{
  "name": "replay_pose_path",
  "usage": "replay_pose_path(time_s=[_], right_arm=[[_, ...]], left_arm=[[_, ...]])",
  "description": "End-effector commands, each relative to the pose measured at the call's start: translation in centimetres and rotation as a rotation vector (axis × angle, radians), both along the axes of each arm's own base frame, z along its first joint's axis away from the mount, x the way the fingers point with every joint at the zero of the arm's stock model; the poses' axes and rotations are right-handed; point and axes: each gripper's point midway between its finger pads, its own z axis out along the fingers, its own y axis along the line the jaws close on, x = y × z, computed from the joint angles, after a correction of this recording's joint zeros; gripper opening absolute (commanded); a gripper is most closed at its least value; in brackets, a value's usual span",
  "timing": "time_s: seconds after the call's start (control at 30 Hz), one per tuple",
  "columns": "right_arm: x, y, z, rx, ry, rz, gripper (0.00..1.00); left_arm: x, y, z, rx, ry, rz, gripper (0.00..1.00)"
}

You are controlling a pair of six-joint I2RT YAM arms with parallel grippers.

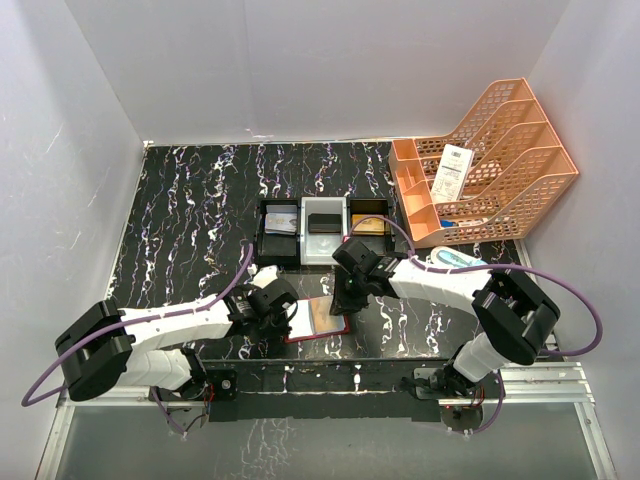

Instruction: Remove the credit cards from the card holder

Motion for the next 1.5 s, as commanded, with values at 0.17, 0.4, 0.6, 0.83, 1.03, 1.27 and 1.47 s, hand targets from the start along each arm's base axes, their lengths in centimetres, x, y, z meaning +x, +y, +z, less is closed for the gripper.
replay_pose_path(time_s=[0.17, 0.4, 0.6, 0.83, 1.03, 1.27, 1.47], right_arm=[[1.3, 0.6, 1.3, 0.026, -0.053, -0.044, 0.26], [0.6, 0.9, 0.4, 0.057, -0.032, -0.023, 0.28], [0.6, 1.6, 0.5, 0.080, -0.025, -0.010, 0.20], [1.3, -0.2, 1.0, -0.010, -0.062, -0.056, 0.29], [1.7, 0.0, 2.5, 0.003, -0.093, -0.047, 0.33], [1.2, 1.7, 2.2, 0.076, -0.057, -0.012, 0.33], [0.8, 1.5, 0.5, 0.058, -0.027, -0.013, 0.32]], left_arm=[[0.5, -0.4, 0.6, 0.006, -0.013, -0.009, 0.17], [0.4, -0.5, 0.4, -0.002, -0.007, -0.010, 0.16], [0.4, -0.6, 0.4, 0.004, -0.002, -0.018, 0.16], [0.4, -0.6, 0.4, 0.009, -0.001, -0.020, 0.16], [0.4, -0.6, 0.5, 0.008, -0.003, -0.022, 0.15], [0.5, -0.7, 0.6, 0.010, -0.005, -0.026, 0.15], [0.5, -0.7, 0.6, 0.012, -0.006, -0.026, 0.15]])
